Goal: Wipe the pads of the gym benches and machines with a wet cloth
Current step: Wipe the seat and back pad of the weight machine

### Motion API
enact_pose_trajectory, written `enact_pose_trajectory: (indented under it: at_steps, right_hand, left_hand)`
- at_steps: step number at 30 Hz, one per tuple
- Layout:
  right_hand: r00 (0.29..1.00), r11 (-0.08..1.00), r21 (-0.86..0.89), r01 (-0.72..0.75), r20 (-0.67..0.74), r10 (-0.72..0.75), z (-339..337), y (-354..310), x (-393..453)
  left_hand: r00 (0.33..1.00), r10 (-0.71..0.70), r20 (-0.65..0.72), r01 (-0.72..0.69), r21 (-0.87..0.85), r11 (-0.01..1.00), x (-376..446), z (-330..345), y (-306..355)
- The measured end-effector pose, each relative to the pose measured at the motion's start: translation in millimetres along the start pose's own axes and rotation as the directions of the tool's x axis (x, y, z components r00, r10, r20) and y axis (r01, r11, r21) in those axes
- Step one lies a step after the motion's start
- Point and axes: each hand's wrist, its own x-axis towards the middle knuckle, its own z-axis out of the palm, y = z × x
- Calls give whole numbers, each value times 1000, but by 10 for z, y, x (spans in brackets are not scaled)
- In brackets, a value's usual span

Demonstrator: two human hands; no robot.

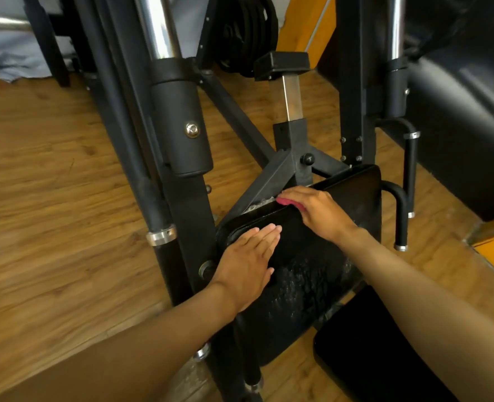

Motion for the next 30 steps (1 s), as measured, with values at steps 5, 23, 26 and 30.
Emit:
enact_pose_trajectory:
  at_steps: [5,23,26,30]
  right_hand:
    - [995,994,-49,-97,-28,96,-90,460,-47]
    - [827,821,-102,-561,-41,560,-423,2072,51]
    - [770,775,1,-633,-108,629,-390,2100,93]
    - [799,808,81,-584,-116,590,-390,1940,-60]
  left_hand:
    - [998,0,-60,3,42,999,236,29,-19]
    - [987,42,-153,-19,151,988,389,295,-64]
    - [982,60,-179,-31,164,986,384,283,-53]
    - [995,53,-86,-41,140,989,400,167,-16]
